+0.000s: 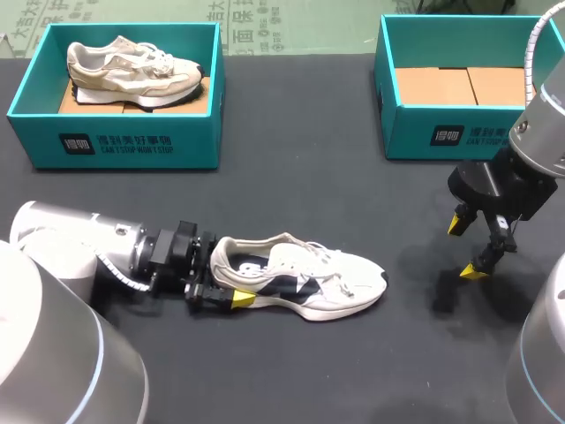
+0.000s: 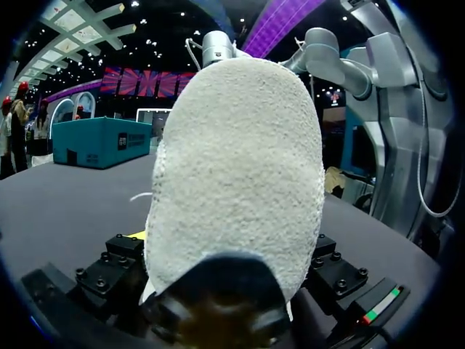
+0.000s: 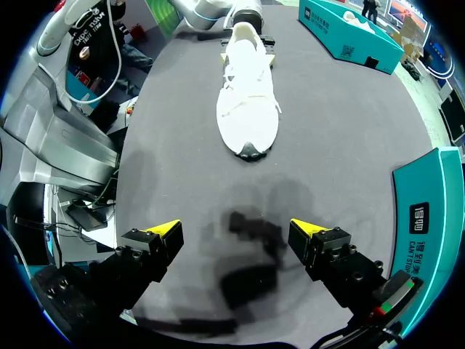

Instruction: Take the shoe out of the shoebox, open the shoe tongue, remove and reinsert the insole, then place the shoe into the shoebox

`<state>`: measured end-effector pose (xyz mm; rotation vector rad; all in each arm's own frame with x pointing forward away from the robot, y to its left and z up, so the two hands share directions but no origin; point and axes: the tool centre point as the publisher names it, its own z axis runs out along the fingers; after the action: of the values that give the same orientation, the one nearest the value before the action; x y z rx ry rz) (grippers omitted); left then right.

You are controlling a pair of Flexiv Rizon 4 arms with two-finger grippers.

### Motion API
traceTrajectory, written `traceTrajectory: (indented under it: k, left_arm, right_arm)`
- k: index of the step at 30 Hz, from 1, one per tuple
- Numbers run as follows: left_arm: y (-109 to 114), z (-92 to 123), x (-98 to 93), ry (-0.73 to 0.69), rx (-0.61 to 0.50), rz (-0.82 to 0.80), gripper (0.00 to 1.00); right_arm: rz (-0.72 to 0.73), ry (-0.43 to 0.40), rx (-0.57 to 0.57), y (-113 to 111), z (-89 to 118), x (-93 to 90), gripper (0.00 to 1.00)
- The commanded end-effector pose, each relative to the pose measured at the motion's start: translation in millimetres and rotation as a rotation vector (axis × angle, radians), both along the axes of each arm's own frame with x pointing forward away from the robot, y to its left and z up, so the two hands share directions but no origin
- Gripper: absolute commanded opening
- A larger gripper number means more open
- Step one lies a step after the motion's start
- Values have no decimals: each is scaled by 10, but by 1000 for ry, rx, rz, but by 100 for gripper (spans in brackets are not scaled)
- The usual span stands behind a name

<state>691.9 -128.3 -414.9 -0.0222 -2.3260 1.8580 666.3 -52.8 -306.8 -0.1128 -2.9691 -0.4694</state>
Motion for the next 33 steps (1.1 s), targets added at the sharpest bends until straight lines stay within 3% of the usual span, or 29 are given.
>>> traceTrajectory:
  k: [1, 13, 16, 20, 28, 33]
  left_arm:
    - [3, -5, 44, 5, -1, -13, 0]
    - [3, -5, 44, 5, -1, -13, 0]
    - [3, -5, 44, 5, -1, -13, 0]
    - [3, -5, 44, 5, -1, -13, 0]
    - [3, -5, 44, 5, -1, -13, 0]
    - [3, -5, 44, 5, -1, -13, 0]
  right_arm:
    - [0, -1, -1, -2, -2, -9, 100]
    - [0, -1, -1, -2, -2, -9, 100]
    - [-75, 6, -17, 237, 102, 13, 100]
    - [-288, 65, -67, 590, 231, 0, 100]
    - [-628, 138, -191, 1254, 304, -102, 100]
    - [-636, 132, -176, 1318, 319, -128, 100]
